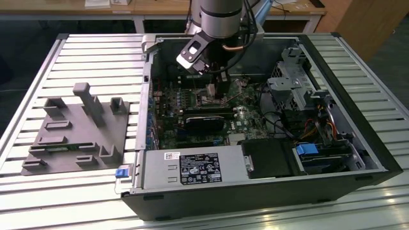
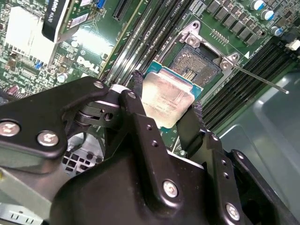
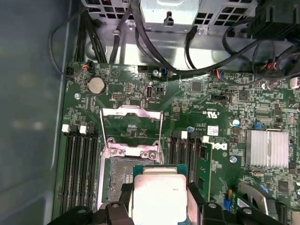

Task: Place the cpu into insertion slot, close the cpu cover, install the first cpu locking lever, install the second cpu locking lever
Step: 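Place the cpu into insertion slot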

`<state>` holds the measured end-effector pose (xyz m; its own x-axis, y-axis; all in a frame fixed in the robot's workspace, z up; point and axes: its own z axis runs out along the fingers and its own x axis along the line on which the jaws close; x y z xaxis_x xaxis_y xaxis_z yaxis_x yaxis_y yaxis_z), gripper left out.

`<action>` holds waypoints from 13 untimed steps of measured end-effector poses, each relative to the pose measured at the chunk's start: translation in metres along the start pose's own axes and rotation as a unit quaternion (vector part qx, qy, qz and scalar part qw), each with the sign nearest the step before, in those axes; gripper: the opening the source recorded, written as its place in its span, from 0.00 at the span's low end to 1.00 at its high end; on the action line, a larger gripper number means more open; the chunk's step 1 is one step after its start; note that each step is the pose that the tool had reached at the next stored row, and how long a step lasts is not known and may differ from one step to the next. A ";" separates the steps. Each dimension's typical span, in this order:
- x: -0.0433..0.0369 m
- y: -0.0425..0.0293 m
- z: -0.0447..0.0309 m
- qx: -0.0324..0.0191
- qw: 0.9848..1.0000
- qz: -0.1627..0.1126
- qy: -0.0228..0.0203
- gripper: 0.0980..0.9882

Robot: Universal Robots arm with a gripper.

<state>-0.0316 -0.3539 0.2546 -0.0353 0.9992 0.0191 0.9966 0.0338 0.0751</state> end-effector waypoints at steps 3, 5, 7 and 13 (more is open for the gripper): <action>0.0008 -0.0003 0.0045 0.000 1.000 0.002 0.000 0.50; 0.0014 -0.0005 0.0077 0.001 1.000 0.003 -0.001 0.50; 0.0023 -0.0008 0.0109 0.001 1.000 0.004 -0.001 0.50; 0.0050 -0.0012 0.0181 0.002 1.000 0.008 -0.006 0.50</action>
<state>-0.0316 -0.3486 0.2366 -0.0181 0.9998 0.0081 0.9973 0.0175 0.0706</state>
